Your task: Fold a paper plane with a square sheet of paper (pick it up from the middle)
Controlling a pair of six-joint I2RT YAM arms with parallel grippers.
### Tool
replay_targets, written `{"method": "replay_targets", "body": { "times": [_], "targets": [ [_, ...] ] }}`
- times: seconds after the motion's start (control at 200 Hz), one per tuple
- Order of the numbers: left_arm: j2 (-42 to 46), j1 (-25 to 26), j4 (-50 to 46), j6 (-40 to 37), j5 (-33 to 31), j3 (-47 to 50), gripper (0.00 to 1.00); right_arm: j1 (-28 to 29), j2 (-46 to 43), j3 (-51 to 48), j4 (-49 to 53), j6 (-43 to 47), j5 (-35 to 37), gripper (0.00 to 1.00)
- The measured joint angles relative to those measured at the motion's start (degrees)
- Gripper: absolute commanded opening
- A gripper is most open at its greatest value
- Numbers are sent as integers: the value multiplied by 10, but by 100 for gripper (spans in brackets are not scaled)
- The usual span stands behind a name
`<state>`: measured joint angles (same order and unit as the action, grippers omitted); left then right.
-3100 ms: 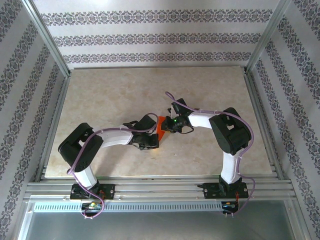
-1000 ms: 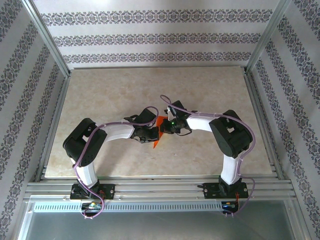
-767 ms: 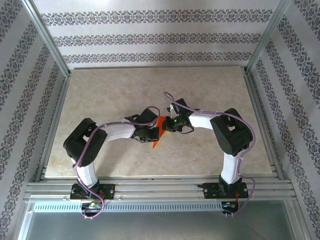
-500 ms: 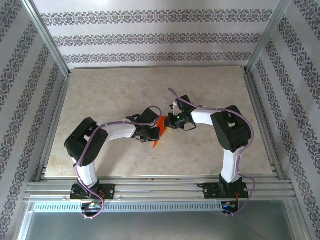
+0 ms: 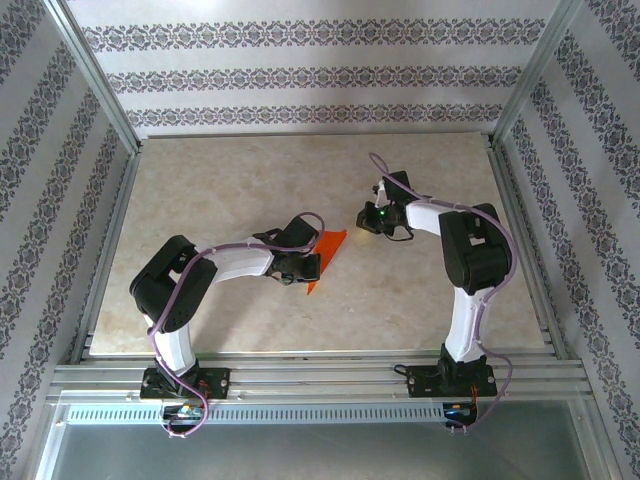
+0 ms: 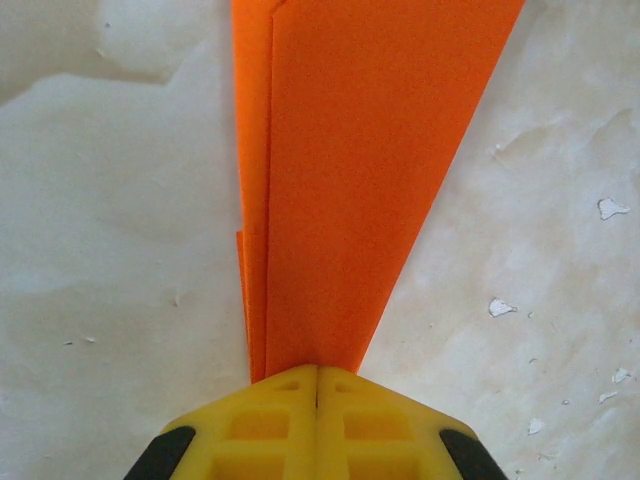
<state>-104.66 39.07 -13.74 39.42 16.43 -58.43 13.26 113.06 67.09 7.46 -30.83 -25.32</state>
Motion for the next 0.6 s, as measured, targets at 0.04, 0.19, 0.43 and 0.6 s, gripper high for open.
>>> {"method": "replay_targets", "body": {
  "times": [0.04,0.19,0.43,0.6],
  "targets": [
    [-1,0,-3,0,0,-2,0,0,-23,-14,1,0,6,9],
    [-1,2,-15,-1,-2,-12,0,11,-143,-68,4,-5,25,15],
    [50,-10,-65,-2,14,-14,36,67,-240,-122,27,-45,96,33],
    [183,-76,-52,6,30,3,62,99,-253,-128,72,-79,139,39]
  ]
}}
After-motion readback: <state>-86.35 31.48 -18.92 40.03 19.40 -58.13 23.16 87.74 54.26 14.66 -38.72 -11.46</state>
